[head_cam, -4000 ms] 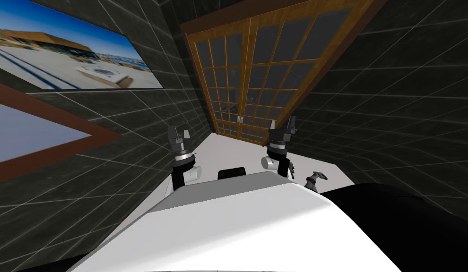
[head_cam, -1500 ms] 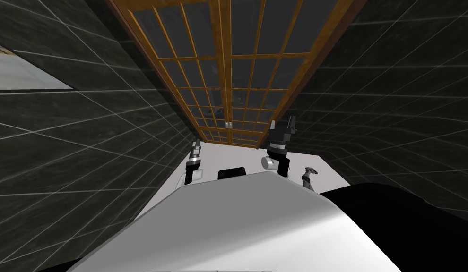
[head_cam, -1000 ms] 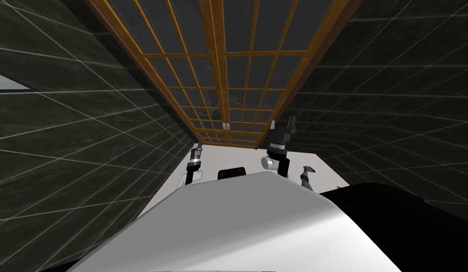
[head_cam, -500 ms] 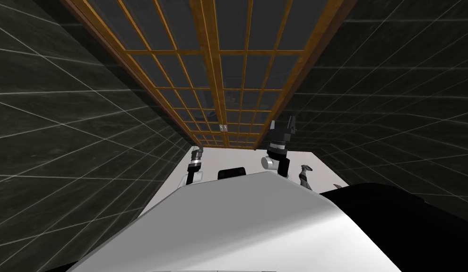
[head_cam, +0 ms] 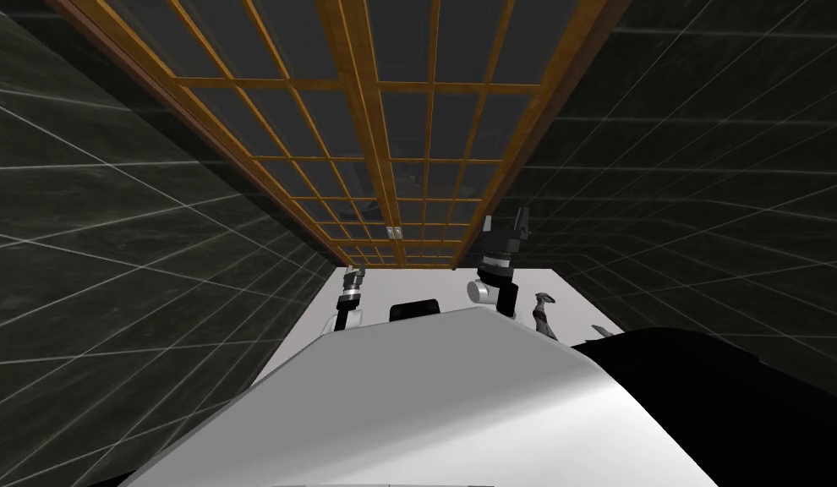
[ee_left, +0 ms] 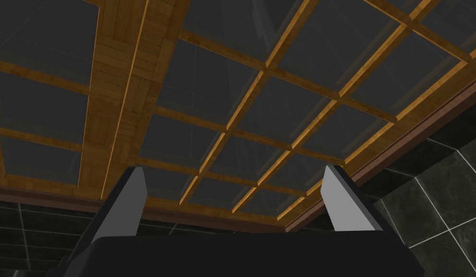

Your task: Pull the door open

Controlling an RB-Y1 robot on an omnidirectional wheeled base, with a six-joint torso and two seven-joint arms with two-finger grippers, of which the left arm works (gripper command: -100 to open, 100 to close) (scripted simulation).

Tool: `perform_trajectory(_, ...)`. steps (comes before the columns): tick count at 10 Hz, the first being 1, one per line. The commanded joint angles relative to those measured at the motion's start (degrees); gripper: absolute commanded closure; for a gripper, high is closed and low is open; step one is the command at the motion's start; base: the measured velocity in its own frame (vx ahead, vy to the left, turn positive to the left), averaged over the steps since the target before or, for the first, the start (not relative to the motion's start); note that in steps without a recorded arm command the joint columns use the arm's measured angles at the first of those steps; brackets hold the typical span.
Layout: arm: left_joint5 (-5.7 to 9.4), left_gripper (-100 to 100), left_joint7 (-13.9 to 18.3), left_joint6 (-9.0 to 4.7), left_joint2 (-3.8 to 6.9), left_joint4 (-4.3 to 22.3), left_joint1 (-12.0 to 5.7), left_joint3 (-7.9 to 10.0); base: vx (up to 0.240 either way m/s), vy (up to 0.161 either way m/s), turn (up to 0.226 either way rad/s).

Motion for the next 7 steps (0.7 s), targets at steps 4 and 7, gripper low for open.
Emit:
perform_trajectory(4,-0.89,-100,-5.6,-1.43,0.35,6.1,-1.24,0.86,0.115,-0.033,-0.09)
perform_trajectory(7,-1.41,-100,-8.9,-2.34,0.59,10.0,-2.17,1.43,0.113,-0.009,-0.084)
